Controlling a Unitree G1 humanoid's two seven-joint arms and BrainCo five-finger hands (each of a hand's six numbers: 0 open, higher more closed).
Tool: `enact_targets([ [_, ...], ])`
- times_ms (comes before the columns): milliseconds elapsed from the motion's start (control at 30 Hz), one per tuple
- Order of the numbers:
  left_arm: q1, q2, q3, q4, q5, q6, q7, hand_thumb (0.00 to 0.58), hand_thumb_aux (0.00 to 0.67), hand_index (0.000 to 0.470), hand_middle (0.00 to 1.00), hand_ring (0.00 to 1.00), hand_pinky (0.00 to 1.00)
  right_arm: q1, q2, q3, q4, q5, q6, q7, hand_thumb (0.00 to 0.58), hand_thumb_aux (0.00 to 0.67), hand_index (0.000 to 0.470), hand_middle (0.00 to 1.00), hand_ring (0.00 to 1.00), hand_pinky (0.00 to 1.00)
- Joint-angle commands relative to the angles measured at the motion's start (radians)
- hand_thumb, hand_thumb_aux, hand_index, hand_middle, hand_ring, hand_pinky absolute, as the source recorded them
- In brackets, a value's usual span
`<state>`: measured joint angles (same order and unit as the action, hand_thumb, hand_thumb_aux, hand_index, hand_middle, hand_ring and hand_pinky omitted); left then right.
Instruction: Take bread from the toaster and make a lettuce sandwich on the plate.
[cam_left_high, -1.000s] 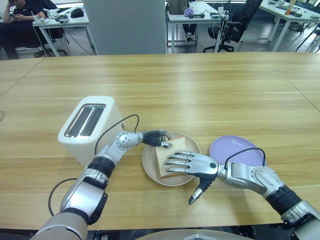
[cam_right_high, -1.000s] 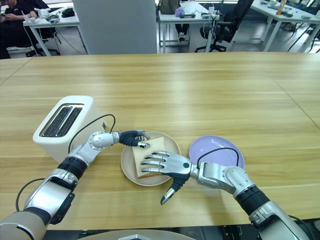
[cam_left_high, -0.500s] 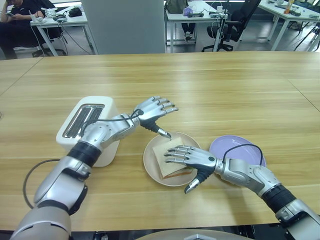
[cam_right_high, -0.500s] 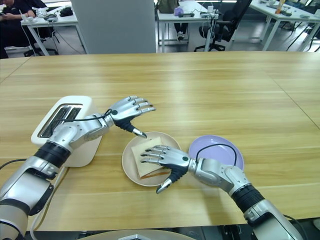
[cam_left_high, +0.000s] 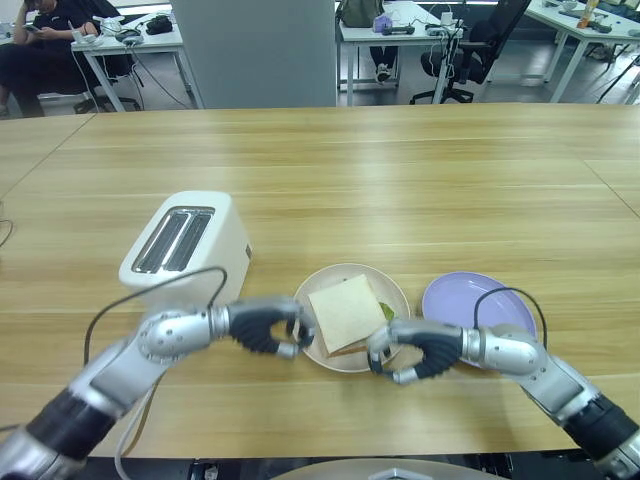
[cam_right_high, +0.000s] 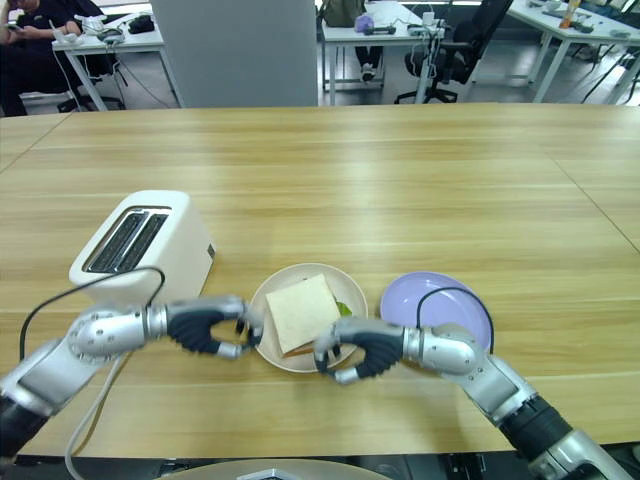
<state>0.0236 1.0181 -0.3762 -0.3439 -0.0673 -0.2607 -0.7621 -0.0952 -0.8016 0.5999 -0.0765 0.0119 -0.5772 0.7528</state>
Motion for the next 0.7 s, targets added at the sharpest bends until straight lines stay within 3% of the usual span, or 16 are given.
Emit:
enact_targets([
  [33,0.07,0.019,-0.052,-0.07,0.089,0.122,-0.081,0.58,0.67,0.46,1.0,1.0,1.0,0.023,-0.028,0.025,-0.049,-0.047,0.079,0.114,0.58,0.67,0.46,1.0,1.0,1.0],
  [233,0.087,-0.045,-0.158,-0.053,0.362,0.224,-0.109,0.58,0.67,0.46,1.0,1.0,1.0,0.036,-0.024,0.025,-0.039,-0.169,0.151,0.165,0.58,0.67,0.46,1.0,1.0,1.0],
  [467,-0.029,-0.196,-0.235,0.089,0.648,0.295,-0.082,0.58,0.67,0.46,1.0,1.0,1.0,-0.054,0.105,0.042,0.09,-0.398,0.193,0.1,0.58,0.67,0.46,1.0,1.0,1.0],
  [600,-0.151,-0.31,-0.281,0.259,0.785,0.307,-0.038,0.58,0.67,0.46,1.0,1.0,1.0,-0.157,0.222,0.062,0.257,-0.542,0.198,-0.009,0.58,0.67,0.46,1.0,1.0,1.0],
  [700,-0.314,-0.399,-0.307,0.477,0.931,0.303,0.135,0.58,0.67,0.46,1.0,1.0,1.0,-0.296,0.321,0.078,0.446,-0.705,0.23,-0.225,0.58,0.67,0.46,1.0,1.0,1.0],
])
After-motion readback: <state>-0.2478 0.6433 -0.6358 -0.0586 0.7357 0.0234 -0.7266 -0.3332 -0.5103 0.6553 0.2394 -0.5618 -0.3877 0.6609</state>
